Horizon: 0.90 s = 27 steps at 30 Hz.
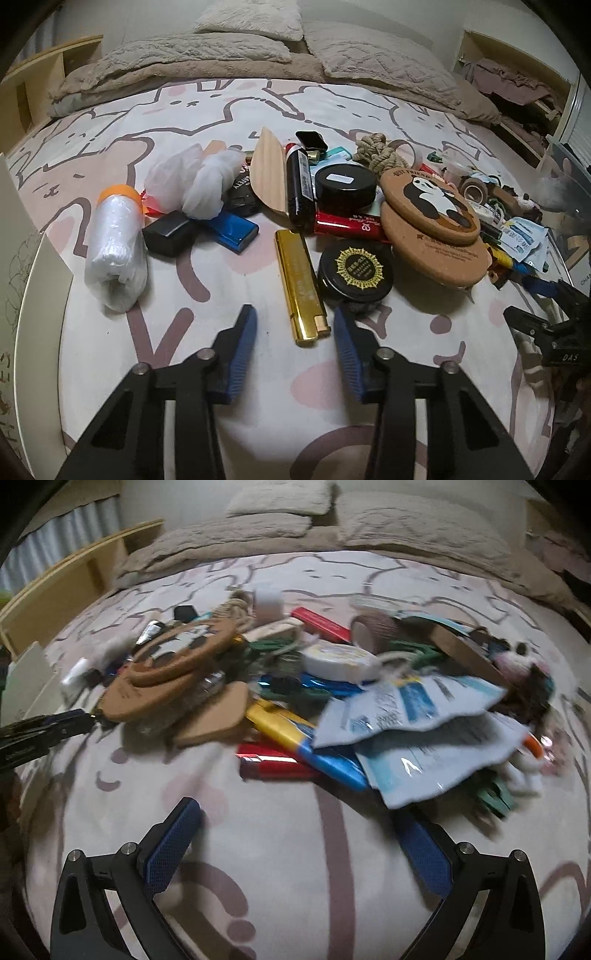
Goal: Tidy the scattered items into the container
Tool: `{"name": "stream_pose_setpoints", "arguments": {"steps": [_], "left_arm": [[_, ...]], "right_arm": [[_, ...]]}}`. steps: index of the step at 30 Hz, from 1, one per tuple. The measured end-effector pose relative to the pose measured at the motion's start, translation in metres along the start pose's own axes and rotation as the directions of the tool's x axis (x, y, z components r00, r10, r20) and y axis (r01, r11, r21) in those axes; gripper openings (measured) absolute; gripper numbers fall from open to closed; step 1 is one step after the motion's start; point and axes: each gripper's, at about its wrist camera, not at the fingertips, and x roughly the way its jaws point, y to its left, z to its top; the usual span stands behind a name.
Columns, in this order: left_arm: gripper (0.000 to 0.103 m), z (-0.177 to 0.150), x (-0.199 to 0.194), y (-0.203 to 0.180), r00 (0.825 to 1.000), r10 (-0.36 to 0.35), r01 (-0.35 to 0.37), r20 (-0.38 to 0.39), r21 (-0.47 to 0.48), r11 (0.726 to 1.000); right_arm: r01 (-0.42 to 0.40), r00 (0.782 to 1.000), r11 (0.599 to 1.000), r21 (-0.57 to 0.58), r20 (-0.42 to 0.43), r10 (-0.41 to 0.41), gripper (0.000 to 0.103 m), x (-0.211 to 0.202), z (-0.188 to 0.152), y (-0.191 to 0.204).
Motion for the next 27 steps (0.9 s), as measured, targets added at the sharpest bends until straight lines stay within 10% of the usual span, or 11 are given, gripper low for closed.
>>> {"name": "stream_pose_setpoints", "arguments": {"steps": [7,27], "left_arm": [[0.021,-0.002,-0.004,0.0,1.0,-0.006,0.006,-0.002,0.018,1.0],[0.013,-0.049,-0.033,-0.056,0.984,-0.158,0.17,-0.084,0.162,0.972]], "right_arm": [[-0.075,0.997,0.997,-0.002,-0.002,0.075,0.103,0.005,0.014,-0.009],[-0.171,0.985,0.956,-0.24,-0.03,0.169,0.103,0.009,0.01,0.031]]}}
